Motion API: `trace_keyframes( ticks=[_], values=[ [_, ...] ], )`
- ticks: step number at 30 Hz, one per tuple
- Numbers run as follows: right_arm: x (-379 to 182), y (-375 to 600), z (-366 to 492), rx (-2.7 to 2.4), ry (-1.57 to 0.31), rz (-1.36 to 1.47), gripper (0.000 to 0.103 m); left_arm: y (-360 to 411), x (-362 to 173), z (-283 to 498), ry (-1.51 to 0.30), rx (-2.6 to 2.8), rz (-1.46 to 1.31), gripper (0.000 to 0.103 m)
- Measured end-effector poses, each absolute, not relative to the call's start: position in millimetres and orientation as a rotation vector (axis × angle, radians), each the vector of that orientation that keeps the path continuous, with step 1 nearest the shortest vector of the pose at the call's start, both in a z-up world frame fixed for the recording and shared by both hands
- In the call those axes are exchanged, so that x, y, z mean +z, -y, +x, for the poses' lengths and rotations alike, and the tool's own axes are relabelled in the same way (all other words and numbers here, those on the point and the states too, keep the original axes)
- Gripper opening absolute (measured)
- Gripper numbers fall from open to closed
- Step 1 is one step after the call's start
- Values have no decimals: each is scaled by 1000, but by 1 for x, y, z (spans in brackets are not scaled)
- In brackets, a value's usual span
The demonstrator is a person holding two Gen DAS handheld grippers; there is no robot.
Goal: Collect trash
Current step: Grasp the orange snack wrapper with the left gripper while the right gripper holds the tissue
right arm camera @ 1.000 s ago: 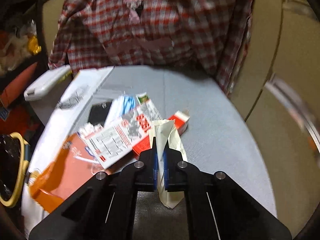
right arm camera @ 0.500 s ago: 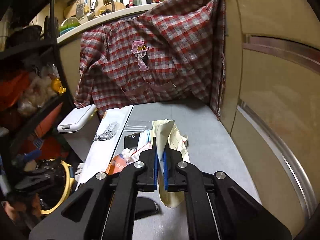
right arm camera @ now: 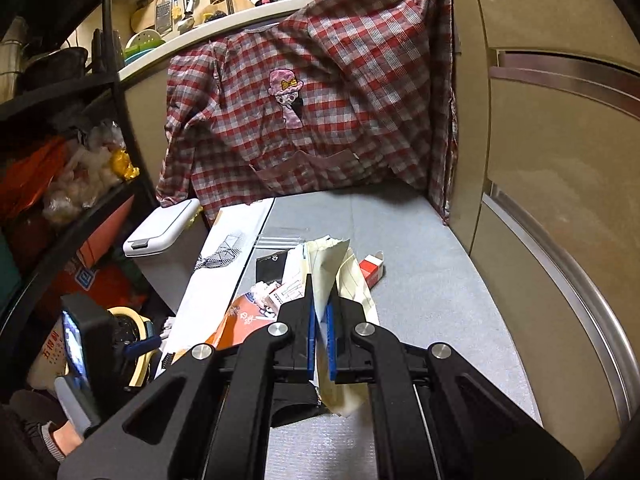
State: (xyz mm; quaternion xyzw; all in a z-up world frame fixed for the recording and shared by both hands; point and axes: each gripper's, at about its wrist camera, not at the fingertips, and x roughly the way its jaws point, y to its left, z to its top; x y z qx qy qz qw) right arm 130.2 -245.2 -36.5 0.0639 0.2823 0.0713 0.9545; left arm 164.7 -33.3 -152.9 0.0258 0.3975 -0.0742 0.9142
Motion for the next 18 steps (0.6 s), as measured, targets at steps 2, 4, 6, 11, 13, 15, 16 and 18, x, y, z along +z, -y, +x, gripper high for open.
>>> trace_keyframes(
  ticks=[2,4,6,11,13,15,16,18],
  values=[
    [-38,249,132,134,-581,136,5,37,-160,169,-841,-162,58,85],
    [-40,254,133,119,-590,147,5,39,-167,173,-865,-169,65,77],
    [-42,259,136,109,-599,159,5,42,-171,177,-888,-187,65,60],
    [-46,263,137,85,-604,151,5,49,-167,175,-874,-232,101,12],
    [-47,263,137,82,-602,145,5,47,-163,175,-875,-238,83,8],
    [-46,263,137,82,-599,144,5,41,-155,172,-869,-237,56,4],
    [-46,263,137,80,-596,143,5,37,-151,170,-868,-238,39,4],
    [-45,265,137,82,-594,146,5,31,-142,166,-862,-240,8,4]
  ],
)
